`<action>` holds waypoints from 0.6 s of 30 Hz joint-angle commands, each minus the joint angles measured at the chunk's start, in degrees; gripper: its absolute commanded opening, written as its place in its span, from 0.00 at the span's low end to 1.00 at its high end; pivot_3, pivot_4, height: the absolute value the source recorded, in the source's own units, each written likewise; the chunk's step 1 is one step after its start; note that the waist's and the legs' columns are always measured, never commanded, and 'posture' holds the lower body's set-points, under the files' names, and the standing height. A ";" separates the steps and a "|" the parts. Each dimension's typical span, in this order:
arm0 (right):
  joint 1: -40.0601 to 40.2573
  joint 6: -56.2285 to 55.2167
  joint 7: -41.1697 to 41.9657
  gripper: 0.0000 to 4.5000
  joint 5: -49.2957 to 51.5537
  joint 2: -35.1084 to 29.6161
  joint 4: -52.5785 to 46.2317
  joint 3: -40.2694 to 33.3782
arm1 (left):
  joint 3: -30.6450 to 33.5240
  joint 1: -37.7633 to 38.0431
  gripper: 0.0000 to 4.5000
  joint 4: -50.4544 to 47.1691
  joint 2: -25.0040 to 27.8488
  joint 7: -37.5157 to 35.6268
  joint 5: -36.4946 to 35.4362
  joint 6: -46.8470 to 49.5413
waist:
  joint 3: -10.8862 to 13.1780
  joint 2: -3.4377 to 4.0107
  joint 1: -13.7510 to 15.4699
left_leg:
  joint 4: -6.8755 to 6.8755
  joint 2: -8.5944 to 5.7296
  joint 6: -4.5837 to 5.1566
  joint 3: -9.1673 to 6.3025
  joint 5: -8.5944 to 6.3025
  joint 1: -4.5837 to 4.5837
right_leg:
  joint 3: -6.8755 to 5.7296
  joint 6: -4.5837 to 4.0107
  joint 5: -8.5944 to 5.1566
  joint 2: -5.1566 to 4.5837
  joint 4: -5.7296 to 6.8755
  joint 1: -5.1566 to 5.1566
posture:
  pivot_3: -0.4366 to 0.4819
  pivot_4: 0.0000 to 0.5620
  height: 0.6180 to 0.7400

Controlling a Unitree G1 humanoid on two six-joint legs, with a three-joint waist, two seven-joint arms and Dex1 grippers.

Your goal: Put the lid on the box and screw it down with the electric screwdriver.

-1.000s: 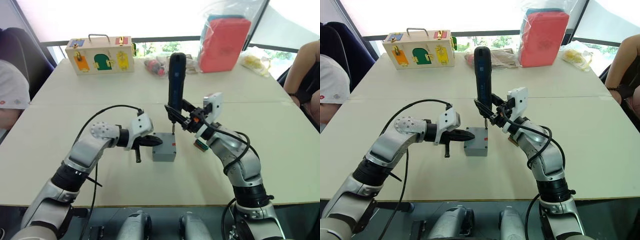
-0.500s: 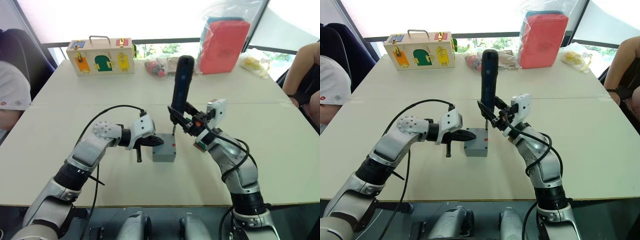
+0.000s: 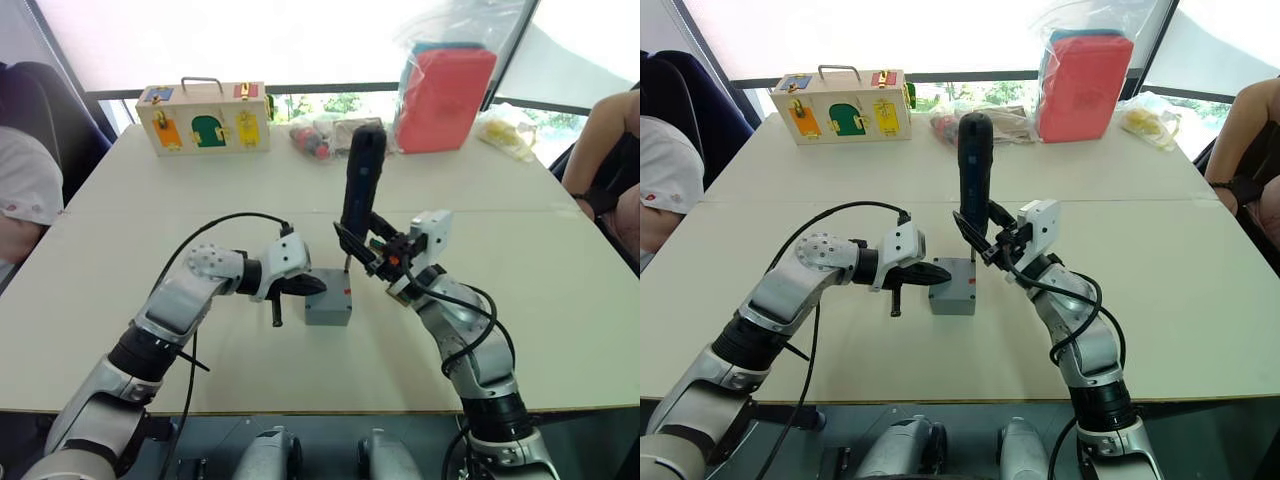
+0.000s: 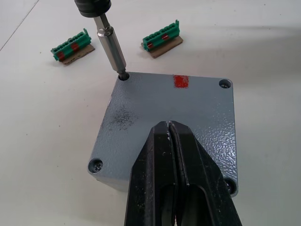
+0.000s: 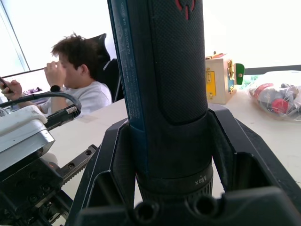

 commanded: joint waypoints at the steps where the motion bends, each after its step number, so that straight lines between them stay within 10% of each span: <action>1: 2.46 3.68 -0.48 0.39 -1.89 -0.35 4.53 1.53 | -2.01 1.91 0.00 0.94 0.78 -0.62 1.67 0.90 | -0.14 -0.04 0.01 | -0.01 0.00 -0.01 -0.01 -0.01 0.01 | 0.00 -0.01 -0.01 -0.02 -0.01 -0.04 | 0.48 0.27 1.00; 18: 2.94 2.95 -0.99 0.39 -1.98 -0.36 3.27 2.06 | -1.92 2.90 0.00 0.20 0.75 -0.31 1.69 1.32 | -0.89 -0.20 -0.05 | -0.84 -0.05 -0.07 -0.01 -0.03 0.50 | 0.01 -0.26 -0.13 -0.26 -0.49 0.16 | 0.48 0.27 1.00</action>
